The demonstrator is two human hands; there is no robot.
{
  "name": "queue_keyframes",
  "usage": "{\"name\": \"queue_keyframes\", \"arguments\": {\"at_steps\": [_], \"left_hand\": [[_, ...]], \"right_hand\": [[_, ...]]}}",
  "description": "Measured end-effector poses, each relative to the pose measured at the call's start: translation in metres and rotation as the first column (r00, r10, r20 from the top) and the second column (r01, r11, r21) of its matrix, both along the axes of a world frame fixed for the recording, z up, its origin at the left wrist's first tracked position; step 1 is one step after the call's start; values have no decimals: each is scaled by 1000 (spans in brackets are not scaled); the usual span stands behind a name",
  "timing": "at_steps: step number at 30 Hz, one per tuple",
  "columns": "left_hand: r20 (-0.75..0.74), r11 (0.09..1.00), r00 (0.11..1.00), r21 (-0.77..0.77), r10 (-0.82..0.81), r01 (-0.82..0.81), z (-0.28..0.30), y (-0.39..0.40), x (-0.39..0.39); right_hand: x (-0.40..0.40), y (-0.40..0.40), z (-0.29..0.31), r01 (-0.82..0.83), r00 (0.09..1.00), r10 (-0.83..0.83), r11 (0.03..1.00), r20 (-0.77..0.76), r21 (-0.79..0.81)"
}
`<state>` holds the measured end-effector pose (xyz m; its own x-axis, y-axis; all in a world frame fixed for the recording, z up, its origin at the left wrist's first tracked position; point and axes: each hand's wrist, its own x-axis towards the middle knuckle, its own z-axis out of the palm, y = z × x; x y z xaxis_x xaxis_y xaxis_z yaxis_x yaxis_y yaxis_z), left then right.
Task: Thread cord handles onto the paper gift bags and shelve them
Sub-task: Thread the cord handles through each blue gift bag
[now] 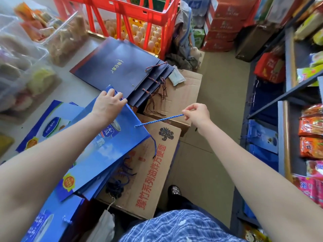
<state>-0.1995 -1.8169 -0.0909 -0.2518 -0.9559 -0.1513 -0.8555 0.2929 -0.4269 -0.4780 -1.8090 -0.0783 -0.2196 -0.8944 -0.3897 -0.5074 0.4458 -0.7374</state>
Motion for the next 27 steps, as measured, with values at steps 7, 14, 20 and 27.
{"name": "queue_keyframes", "arguments": {"at_steps": [7, 14, 20, 27], "left_hand": [[-234, 989, 961, -2, -146, 150, 65, 14, 3], [-141, 999, 990, 27, -23, 27, 161, 33, 19], [-262, 992, 964, -106, 39, -68, 212, 50, 38], [-341, 887, 930, -460, -135, -40, 262, 45, 38]], "right_hand": [[60, 13, 38, -465, 832, 487, 873, 264, -144], [108, 22, 93, -683, 669, 725, 687, 163, -250], [128, 17, 125, -631, 724, 689, 677, 25, -378], [113, -1, 175, -451, 754, 611, 748, 240, -488]]}}
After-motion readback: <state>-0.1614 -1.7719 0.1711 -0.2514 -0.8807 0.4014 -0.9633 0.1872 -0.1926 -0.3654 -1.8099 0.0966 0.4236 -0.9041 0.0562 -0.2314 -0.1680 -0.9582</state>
